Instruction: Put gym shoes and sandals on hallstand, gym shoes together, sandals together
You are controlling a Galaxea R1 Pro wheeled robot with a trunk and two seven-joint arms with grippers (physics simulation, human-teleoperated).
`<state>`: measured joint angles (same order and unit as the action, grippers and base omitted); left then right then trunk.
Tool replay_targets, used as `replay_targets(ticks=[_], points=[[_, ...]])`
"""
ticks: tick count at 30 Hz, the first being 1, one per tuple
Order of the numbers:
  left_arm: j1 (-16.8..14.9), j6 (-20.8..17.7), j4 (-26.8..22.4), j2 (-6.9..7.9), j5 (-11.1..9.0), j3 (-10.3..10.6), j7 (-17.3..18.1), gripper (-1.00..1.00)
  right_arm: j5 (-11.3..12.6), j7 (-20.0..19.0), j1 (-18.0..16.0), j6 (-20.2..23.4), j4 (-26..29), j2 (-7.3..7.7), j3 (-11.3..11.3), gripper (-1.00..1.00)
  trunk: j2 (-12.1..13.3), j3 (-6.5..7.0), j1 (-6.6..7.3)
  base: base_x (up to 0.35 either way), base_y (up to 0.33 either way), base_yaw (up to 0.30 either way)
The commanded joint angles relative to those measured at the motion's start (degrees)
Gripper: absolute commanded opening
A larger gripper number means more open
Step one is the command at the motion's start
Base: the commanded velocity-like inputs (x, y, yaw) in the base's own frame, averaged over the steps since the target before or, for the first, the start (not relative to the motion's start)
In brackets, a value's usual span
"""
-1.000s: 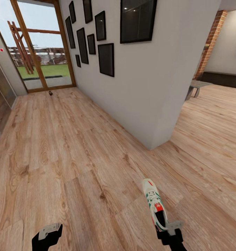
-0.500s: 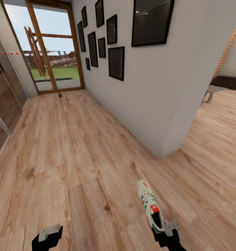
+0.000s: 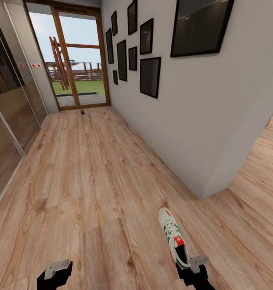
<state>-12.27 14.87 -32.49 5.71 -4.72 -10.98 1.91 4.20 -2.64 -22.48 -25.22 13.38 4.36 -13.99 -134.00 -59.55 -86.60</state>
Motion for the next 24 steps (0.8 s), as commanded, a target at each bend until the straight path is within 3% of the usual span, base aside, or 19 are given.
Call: replay_targets(ticks=[1, 24], points=[[0.0, 0.2, 0.1, 0.00, -0.5, 0.0, 0.2, 1.00, 0.5, -0.2, 0.0, -0.2, 0.0, 0.03, -0.2, -1.00, 0.0, 0.03, -0.02, 0.335, 0.000, 0.184], [0.0, 0.2, 0.1, 0.01, -0.5, 0.0, 0.2, 1.00, 0.4, -0.3, 0.0, -0.1, 0.1, -0.30, -0.2, -1.00, 0.0, 0.95, -0.02, 0.335, 0.000, 0.233]])
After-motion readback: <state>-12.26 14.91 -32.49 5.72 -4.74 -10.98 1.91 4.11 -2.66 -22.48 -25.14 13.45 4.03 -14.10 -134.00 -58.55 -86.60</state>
